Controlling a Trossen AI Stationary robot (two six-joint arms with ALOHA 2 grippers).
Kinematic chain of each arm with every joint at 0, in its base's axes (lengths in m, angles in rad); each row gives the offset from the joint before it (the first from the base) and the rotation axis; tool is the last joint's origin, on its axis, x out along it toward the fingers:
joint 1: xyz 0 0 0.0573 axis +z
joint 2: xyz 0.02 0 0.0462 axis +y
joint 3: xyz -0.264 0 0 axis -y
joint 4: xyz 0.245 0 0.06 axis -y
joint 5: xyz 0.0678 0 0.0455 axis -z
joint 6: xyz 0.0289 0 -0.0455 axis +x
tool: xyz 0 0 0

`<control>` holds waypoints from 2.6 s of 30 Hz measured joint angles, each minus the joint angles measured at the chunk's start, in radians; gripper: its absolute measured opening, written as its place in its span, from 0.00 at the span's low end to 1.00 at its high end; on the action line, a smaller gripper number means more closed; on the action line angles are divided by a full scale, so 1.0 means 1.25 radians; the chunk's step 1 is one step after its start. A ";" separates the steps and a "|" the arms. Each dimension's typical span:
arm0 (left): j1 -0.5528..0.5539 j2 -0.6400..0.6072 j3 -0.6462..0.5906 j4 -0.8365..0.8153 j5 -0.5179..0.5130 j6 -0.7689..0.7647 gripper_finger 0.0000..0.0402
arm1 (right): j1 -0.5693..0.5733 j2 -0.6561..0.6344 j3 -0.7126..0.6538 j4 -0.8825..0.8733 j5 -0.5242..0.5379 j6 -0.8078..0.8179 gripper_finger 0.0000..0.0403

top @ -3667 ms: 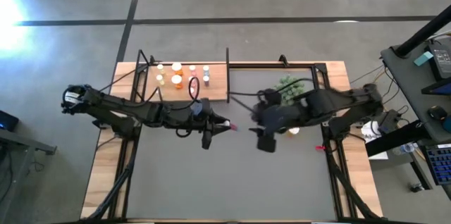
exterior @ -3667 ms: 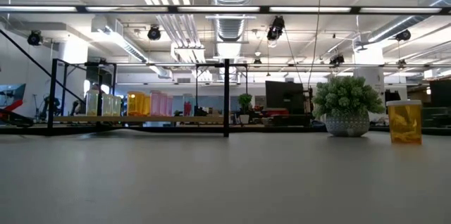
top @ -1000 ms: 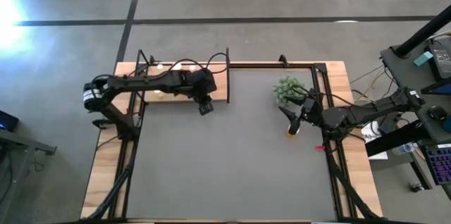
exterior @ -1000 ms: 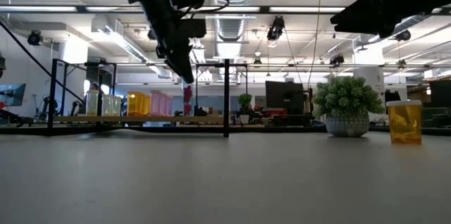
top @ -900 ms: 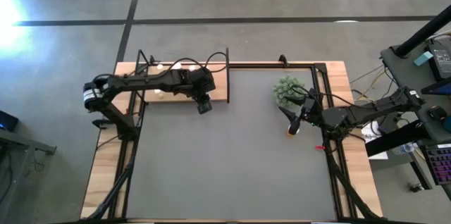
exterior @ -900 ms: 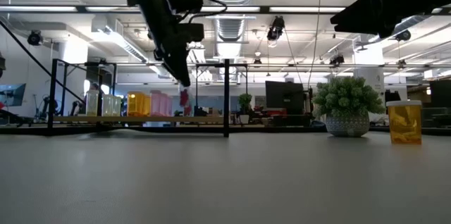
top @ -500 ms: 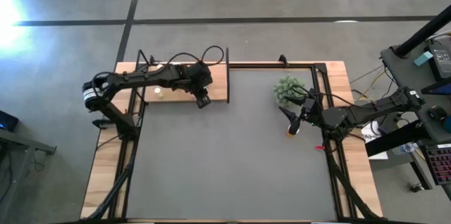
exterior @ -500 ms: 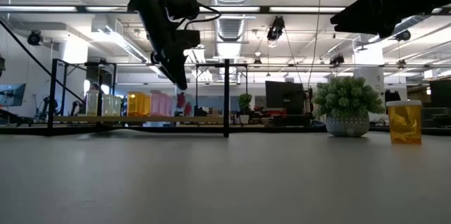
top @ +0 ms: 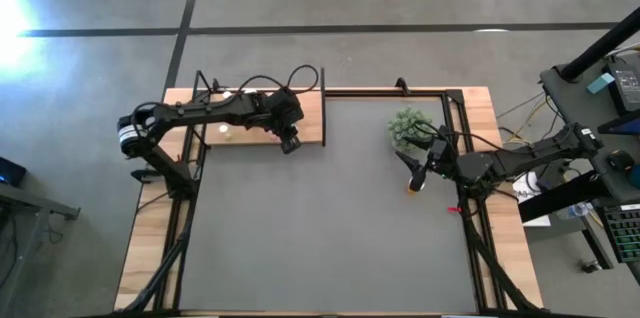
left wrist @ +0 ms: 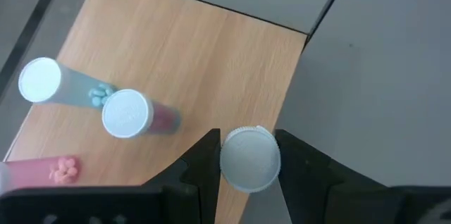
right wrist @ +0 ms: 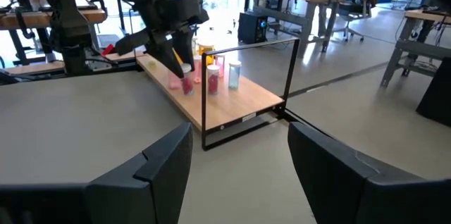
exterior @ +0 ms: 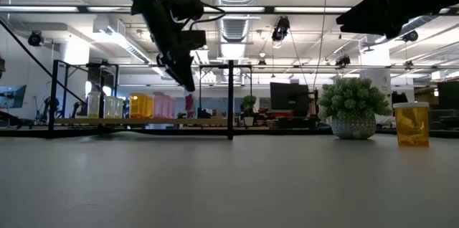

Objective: Pick and place medicine bottles onto shelf by color
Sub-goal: Put the blue pill bottle on the shelf aligned with the other blue bottles, then put the orange pill bottle on the shelf aligned with the other orange bottles

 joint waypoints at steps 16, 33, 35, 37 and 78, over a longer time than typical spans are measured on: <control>0.002 0.000 -0.046 0.043 0.002 -0.007 0.26 | 0.000 0.000 0.000 0.000 0.000 0.000 0.56; 0.007 0.000 -0.057 0.064 0.002 -0.047 0.29 | 0.000 0.000 0.000 0.000 0.000 0.000 0.56; 0.007 0.000 -0.057 0.064 0.002 -0.048 0.31 | 0.000 0.000 0.000 0.000 0.000 0.000 0.56; 0.007 0.000 -0.057 0.064 0.002 -0.048 0.32 | 0.000 0.000 0.000 0.000 0.000 0.000 0.56; 0.024 -0.041 -0.036 0.081 -0.017 -0.115 0.39 | 0.000 0.000 0.000 0.000 0.000 0.000 0.56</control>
